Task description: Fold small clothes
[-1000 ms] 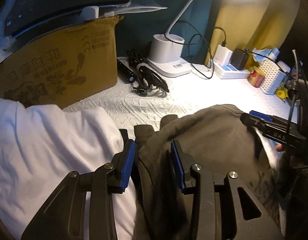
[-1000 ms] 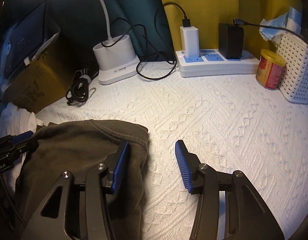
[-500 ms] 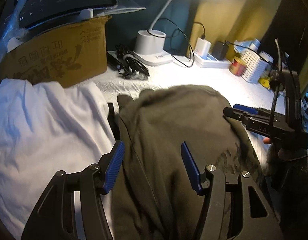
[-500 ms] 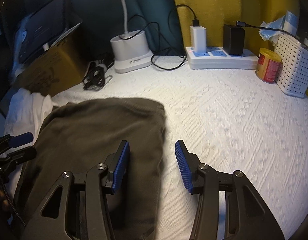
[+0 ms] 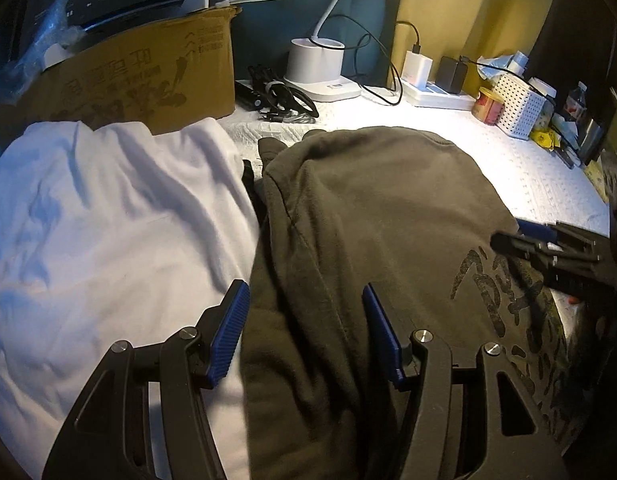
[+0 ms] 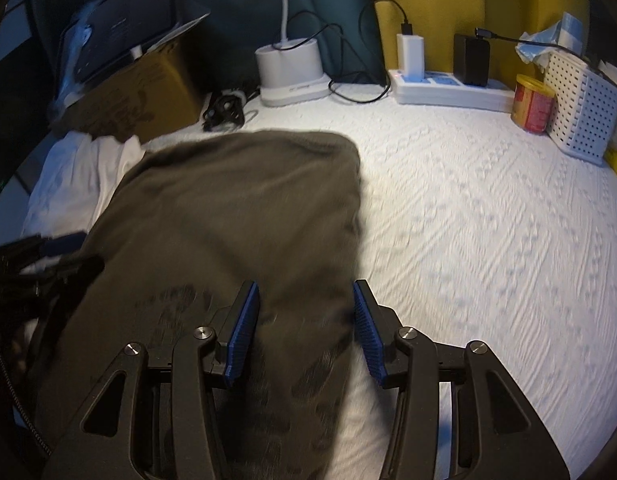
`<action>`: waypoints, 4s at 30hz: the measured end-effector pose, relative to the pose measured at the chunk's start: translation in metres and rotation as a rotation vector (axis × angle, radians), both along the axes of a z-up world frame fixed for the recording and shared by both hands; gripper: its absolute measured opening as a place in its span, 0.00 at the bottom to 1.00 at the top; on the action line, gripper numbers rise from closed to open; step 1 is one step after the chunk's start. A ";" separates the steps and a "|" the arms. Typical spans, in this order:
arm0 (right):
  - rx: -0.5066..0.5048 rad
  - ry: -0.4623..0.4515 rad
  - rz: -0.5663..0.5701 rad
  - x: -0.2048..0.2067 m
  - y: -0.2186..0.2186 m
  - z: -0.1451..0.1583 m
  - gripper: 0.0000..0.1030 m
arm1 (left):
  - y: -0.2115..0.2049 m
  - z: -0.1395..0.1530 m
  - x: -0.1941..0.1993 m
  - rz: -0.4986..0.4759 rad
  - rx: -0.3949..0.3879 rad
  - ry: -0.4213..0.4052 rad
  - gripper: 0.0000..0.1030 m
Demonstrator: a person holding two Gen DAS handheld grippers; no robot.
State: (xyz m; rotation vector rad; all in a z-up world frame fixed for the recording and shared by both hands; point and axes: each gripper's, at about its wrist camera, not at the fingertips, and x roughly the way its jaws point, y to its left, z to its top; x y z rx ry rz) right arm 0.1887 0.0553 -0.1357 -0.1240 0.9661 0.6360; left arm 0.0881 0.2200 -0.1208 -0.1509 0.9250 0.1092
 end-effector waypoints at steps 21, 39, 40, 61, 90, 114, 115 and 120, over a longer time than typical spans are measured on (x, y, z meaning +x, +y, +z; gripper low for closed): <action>0.064 0.016 0.033 -0.067 -0.031 0.006 0.23 | -0.031 0.005 -0.053 -0.034 -0.016 -0.053 0.57; 0.130 0.031 0.020 -0.107 -0.072 0.011 0.28 | -0.083 0.031 -0.079 -0.037 0.003 -0.117 0.57; 0.133 0.025 0.020 -0.110 -0.076 0.012 0.37 | -0.088 0.030 -0.080 -0.045 0.005 -0.116 0.57; 0.138 -0.030 -0.088 -0.131 -0.157 0.021 0.49 | -0.172 0.043 -0.078 -0.164 0.032 -0.166 0.58; 0.006 -0.297 -0.321 -0.111 -0.273 0.107 0.50 | -0.219 0.115 -0.075 -0.248 0.046 -0.435 0.91; 0.103 -0.630 -0.307 -0.164 -0.264 0.240 0.50 | -0.176 0.191 -0.110 -0.054 0.111 -0.650 0.98; 0.110 -0.642 -0.301 -0.166 -0.262 0.244 0.50 | -0.173 0.194 -0.114 -0.044 0.115 -0.659 0.98; 0.126 -0.689 -0.276 -0.176 -0.249 0.262 0.50 | -0.161 0.201 -0.129 -0.003 0.120 -0.696 0.98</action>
